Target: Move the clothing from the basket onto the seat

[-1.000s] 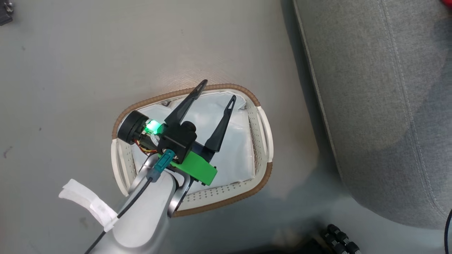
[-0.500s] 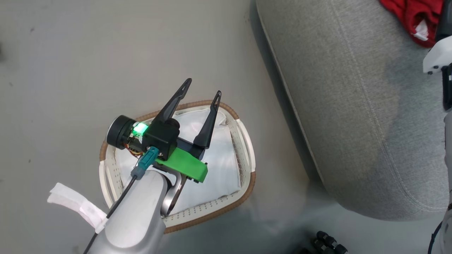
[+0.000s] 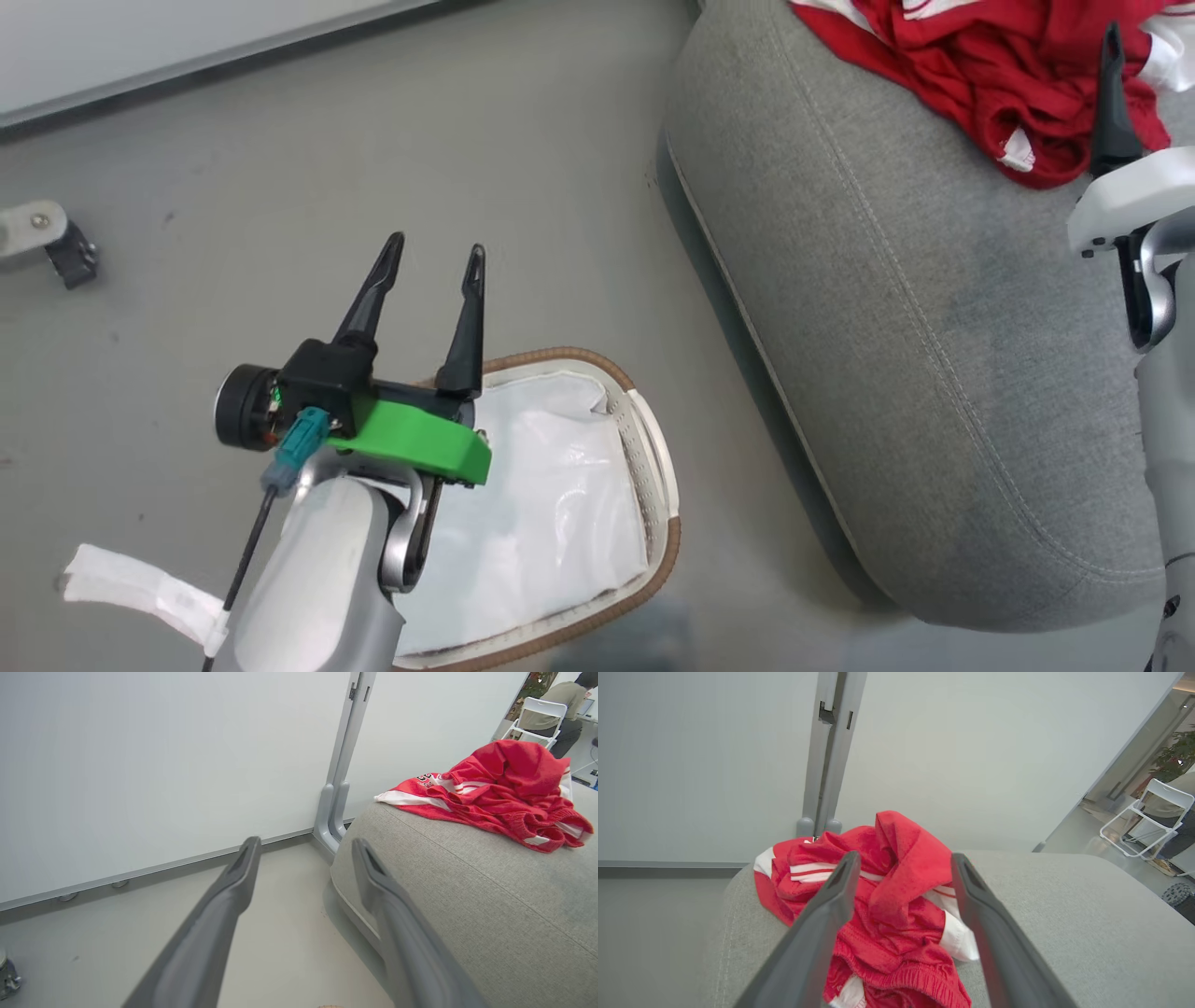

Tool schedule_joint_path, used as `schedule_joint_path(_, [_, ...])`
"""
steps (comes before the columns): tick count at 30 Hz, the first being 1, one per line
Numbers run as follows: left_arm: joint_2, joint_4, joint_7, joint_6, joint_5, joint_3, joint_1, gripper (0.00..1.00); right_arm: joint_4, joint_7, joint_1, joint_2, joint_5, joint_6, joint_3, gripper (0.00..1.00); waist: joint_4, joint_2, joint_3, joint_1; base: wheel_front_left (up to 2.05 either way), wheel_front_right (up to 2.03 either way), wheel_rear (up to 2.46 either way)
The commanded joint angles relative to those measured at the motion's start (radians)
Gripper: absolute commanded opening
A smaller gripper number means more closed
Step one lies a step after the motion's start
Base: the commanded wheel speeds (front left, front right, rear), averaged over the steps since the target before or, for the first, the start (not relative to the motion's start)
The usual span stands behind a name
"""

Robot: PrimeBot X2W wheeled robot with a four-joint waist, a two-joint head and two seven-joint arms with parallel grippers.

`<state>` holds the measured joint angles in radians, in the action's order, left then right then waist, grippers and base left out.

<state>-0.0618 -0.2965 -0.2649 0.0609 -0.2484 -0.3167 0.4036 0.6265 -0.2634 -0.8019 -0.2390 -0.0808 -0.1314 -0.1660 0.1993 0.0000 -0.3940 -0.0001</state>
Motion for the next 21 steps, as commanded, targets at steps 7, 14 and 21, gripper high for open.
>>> schedule_joint_path(7, [0.005,0.009,0.001,-0.019,-0.02,0.115,-0.094,1.0,-0.078,-0.002,0.077,0.042,0.054,0.001,0.073,1.0,-0.1,0.0,0.156,0.0001,0.0,0.0,0.0])
schedule_joint_path(14, [0.009,0.003,0.001,-0.019,-0.027,0.212,-0.179,1.0,-0.137,-0.002,0.167,0.107,0.083,0.002,0.148,1.0,-0.174,0.0,0.219,0.0001,0.0,0.0,0.0])
schedule_joint_path(21, [0.011,-0.011,0.001,-0.008,-0.034,0.281,-0.269,1.0,-0.205,-0.002,0.291,0.167,0.075,0.001,0.173,1.0,-0.234,0.0,0.268,0.0001,0.0,0.0,0.0])
